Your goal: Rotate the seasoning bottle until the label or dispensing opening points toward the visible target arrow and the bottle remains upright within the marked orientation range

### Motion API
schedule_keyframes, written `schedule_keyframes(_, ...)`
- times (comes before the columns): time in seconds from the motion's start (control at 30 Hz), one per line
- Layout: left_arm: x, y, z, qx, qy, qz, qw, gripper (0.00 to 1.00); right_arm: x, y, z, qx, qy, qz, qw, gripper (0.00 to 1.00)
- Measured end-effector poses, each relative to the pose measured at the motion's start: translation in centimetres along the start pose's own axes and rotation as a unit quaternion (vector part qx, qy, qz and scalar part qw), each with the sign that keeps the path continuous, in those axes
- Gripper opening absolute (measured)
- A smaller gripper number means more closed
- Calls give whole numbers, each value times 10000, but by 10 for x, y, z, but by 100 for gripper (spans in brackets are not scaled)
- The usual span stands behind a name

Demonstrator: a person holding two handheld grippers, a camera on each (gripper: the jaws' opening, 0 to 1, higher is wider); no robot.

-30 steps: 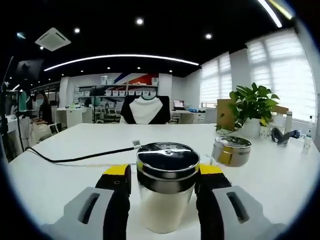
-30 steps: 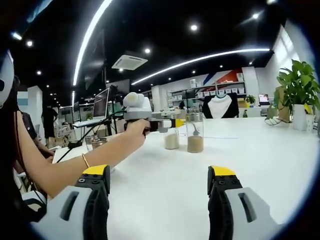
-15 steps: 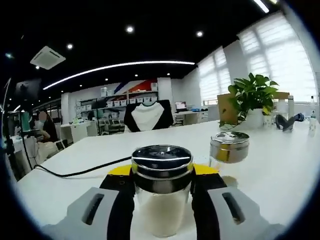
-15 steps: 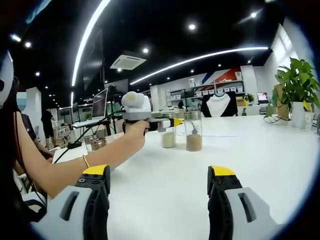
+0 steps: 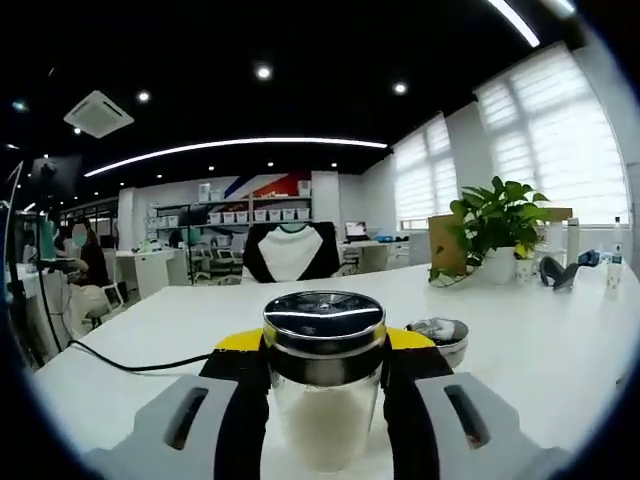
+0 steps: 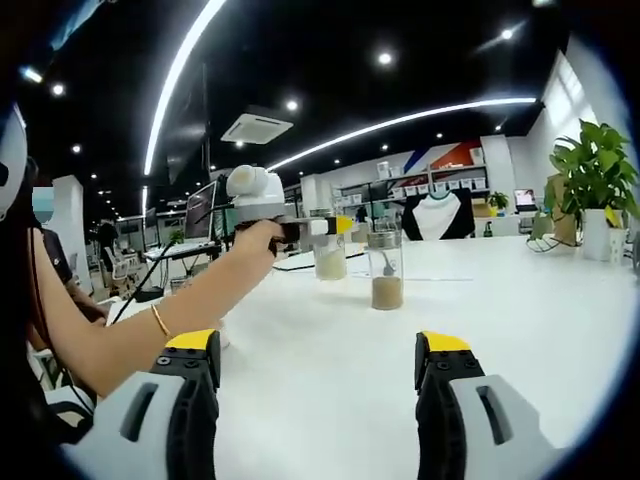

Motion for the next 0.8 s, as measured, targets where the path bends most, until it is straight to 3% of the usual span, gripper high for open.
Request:
schedule_keyframes(0.1,1,10,9,133,-152,209,9996,45,0,2,1,12,8,28,10000,80)
schedule_keyframes(0.3,12,25,21,243,-270,41,9993,45,-3,7,5,89,31,91,9999,80)
schedule_keyframes(0.8,37,20,43,204,-716,-52,9972,44,-11,12,15,230,45,166,9996,80)
Point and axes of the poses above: the point that each gripper's makers call its tool centre point, and the gripper's own axes: z roughly backward along the fingers, x roughly to its right, y roughly out of its top, the point moved 10 cm from there along z, roughly backward along the fingers
